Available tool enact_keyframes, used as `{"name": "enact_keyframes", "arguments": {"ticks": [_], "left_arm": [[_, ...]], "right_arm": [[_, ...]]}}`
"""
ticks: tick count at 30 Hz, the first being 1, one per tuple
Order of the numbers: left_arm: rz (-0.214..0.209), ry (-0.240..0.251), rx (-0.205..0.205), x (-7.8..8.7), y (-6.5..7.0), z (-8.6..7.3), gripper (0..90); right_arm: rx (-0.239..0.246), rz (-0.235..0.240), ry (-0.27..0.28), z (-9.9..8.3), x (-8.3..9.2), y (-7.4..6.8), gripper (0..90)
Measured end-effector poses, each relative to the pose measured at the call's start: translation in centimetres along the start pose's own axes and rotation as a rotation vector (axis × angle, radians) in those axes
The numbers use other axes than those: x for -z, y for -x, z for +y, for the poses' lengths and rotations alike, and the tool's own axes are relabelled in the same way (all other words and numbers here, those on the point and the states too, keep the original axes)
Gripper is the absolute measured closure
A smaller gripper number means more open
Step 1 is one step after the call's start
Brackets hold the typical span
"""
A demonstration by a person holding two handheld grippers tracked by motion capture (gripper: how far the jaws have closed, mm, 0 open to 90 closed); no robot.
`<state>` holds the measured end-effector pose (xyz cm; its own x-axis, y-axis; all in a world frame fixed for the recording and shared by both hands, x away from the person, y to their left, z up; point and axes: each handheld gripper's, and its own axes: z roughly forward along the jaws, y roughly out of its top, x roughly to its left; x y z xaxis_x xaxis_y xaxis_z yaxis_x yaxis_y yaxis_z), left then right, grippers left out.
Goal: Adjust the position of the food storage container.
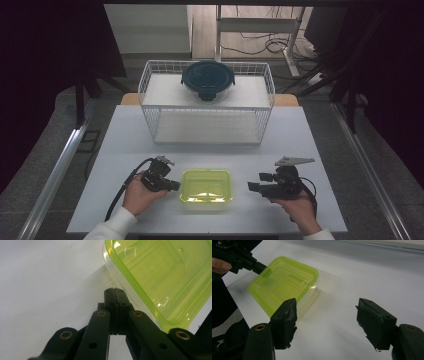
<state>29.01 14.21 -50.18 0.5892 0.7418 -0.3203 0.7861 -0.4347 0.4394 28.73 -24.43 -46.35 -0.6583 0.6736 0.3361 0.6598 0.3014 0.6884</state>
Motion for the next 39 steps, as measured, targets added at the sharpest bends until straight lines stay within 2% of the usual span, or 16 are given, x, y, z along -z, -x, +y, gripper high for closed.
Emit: {"name": "enact_keyframes", "arguments": {"ticks": [3,7,9,14,16,17,19,21,24,25,26,27,33,39], "left_arm": [[-0.001,0.000,-0.003,-0.1,0.0,0.0,90.0],[0.018,0.022,0.007,0.5,-0.3,-0.4,90.0],[0.015,0.069,0.035,1.7,-0.9,-1.0,90.0],[0.023,0.147,0.053,3.6,-1.4,-2.0,89.8],[0.018,0.172,0.061,4.1,-1.4,-2.2,87.2],[0.022,0.196,0.066,4.4,-1.4,-2.2,83.8],[0.023,0.229,0.064,4.8,-1.3,-2.2,71.1],[0.020,0.252,0.069,5.1,-1.3,-2.2,57.0],[0.022,0.276,0.089,5.4,-1.1,-2.2,40.5],[0.022,0.276,0.089,5.4,-1.1,-2.2,36.8],[0.025,0.282,0.099,5.5,-1.1,-2.2,36.8],[0.026,0.286,0.111,5.6,-1.2,-2.2,30.5],[-0.021,0.298,0.141,5.7,-1.4,-2.4,27.1],[-0.033,0.319,0.163,5.8,-1.4,-2.8,25.7]], "right_arm": [[0.001,-0.002,-0.004,0.0,-0.1,0.0,32.1],[0.000,-0.004,-0.004,0.0,-0.2,0.0,32.1],[0.003,-0.002,-0.006,-0.1,-0.2,-0.2,32.1],[0.013,0.003,-0.019,-0.2,-0.6,-0.4,32.1],[0.003,0.022,-0.017,-0.2,-0.7,-0.5,32.0],[-0.002,0.032,-0.013,-0.2,-0.7,-0.5,32.1],[-0.005,0.043,-0.005,-0.2,-0.7,-0.6,32.0],[-0.004,0.047,-0.005,-0.2,-0.7,-0.6,32.0],[-0.002,0.050,-0.008,-0.3,-0.8,-0.6,31.9],[-0.002,0.050,-0.008,-0.3,-0.8,-0.6,31.9],[-0.003,0.051,-0.009,-0.3,-0.8,-0.6,31.9],[-0.003,0.052,-0.011,-0.3,-0.9,-0.6,31.7],[-0.015,0.066,-0.007,-0.2,-1.0,-0.9,30.5],[-0.014,0.065,-0.008,-0.2,-1.3,-1.2,29.0]]}}
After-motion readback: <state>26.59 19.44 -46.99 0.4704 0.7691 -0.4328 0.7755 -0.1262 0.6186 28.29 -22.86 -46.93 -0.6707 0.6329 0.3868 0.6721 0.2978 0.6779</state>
